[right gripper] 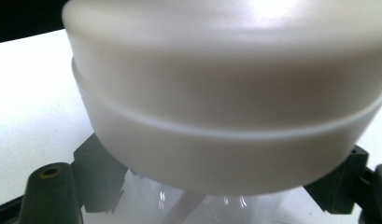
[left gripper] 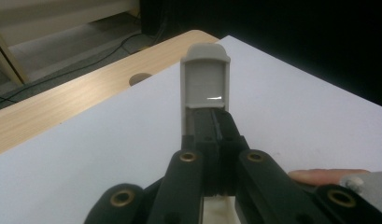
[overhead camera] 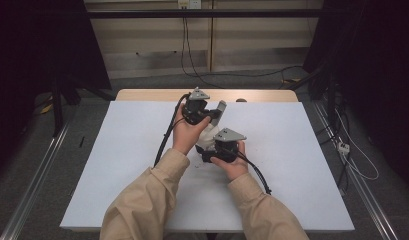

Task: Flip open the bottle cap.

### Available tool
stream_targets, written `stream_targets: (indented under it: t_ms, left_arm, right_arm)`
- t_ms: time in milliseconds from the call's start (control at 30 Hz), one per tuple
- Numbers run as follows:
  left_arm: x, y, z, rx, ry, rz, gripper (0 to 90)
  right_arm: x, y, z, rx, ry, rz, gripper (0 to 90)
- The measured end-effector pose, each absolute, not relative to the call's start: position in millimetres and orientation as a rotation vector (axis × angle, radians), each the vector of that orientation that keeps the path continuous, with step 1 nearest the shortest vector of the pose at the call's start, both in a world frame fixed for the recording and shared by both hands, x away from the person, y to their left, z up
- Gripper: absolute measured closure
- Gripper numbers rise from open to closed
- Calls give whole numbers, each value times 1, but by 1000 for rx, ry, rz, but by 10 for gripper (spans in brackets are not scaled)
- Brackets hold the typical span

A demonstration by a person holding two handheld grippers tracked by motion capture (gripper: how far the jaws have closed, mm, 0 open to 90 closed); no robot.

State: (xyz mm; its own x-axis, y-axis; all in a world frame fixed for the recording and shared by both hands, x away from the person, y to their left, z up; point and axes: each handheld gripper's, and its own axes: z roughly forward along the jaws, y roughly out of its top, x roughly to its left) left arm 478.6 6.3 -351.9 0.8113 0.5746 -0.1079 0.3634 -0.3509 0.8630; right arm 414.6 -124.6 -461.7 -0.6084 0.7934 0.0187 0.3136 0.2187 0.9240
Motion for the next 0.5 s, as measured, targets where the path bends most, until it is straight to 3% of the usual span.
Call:
stream_targets:
  t_ms: [500]
  left_arm:
    - [483,1,-358,1988,707,257,900]
  right_arm:
    - [414,-124,-462,1015,2035,1368,189]
